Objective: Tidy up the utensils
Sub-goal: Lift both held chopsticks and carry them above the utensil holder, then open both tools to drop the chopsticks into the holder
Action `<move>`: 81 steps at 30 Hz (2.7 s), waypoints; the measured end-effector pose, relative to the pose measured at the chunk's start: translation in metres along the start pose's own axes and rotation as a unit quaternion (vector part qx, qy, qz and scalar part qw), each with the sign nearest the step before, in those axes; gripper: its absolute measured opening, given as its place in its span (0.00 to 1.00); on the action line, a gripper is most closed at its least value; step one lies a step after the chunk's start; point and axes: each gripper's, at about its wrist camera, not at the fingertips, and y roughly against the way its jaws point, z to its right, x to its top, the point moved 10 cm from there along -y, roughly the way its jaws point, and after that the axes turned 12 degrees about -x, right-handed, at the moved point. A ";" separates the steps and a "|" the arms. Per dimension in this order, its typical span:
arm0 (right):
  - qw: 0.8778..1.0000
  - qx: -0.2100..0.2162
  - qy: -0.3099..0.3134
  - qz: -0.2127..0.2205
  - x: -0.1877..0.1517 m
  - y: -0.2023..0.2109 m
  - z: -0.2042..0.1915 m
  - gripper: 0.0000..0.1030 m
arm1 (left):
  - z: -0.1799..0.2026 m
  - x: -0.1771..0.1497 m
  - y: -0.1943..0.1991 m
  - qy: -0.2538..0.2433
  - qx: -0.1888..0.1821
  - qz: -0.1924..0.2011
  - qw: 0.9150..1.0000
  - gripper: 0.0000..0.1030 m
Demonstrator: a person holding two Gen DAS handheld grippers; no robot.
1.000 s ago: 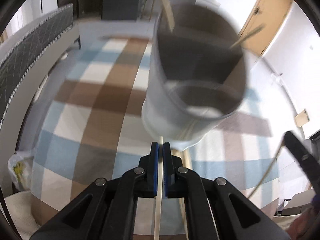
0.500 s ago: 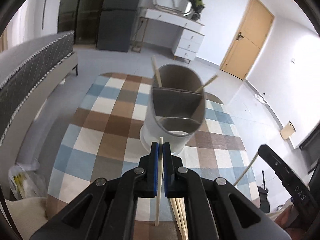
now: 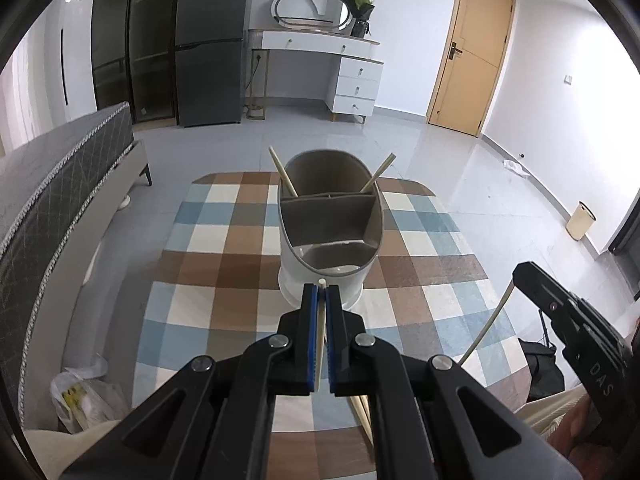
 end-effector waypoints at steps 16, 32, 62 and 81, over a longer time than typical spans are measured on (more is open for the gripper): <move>0.998 0.021 0.005 0.053 0.077 0.002 -0.019 0.05 | 0.013 0.075 0.042 -0.004 -0.042 0.031 0.999 0.00; 0.988 0.045 0.032 0.141 0.206 -0.035 -0.067 0.05 | -0.002 0.182 0.031 0.005 -0.061 0.106 0.992 0.00; 0.994 0.051 0.062 0.076 0.146 -0.110 -0.051 0.28 | -0.028 0.159 -0.029 0.052 -0.064 0.025 0.996 0.07; 0.993 0.018 0.034 0.110 0.137 0.013 -0.011 0.80 | 0.013 0.126 0.051 0.051 -0.008 0.086 0.995 0.72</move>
